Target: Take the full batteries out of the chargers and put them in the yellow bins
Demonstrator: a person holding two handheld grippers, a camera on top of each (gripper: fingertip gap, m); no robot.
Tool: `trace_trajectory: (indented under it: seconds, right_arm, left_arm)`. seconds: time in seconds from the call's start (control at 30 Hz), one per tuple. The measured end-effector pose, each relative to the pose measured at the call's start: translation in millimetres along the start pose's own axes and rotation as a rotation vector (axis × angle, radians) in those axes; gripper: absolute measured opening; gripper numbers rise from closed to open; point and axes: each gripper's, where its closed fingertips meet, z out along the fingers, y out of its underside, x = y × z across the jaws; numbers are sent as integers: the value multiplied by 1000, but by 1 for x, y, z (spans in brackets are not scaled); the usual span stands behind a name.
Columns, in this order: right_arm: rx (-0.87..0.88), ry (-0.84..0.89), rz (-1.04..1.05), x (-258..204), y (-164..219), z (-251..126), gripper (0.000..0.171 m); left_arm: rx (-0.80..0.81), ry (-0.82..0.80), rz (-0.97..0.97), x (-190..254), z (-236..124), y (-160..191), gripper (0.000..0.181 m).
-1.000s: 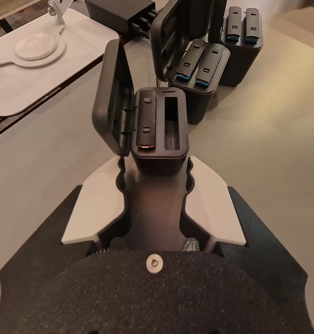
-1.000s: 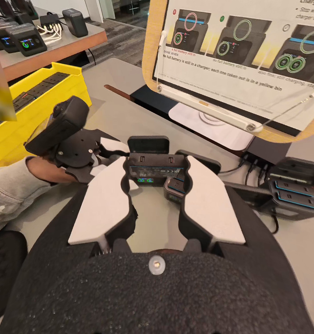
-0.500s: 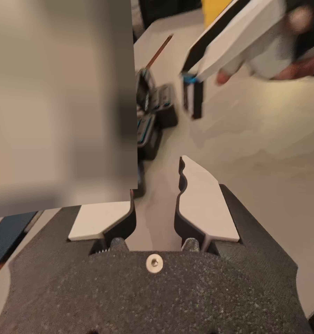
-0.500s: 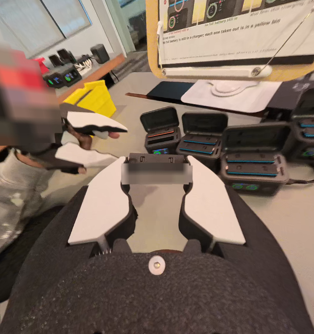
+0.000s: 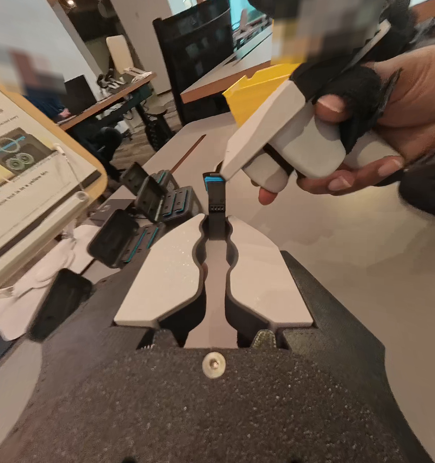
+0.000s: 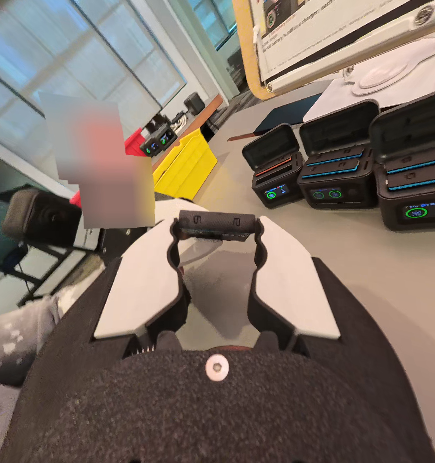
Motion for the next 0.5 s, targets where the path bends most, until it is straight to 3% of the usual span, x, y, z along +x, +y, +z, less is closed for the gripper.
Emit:
trace_trajectory:
  seconds: [0.33,0.5]
  right_arm:
    - [-378,-44,-912,-15,21,-28,53]
    - [-473,-91,-1068,-18,36,-24,37]
  left_arm:
    - [127,295,-139,32,-12,-5,11]
    - [133,367,-135,46,-16,-7,11]
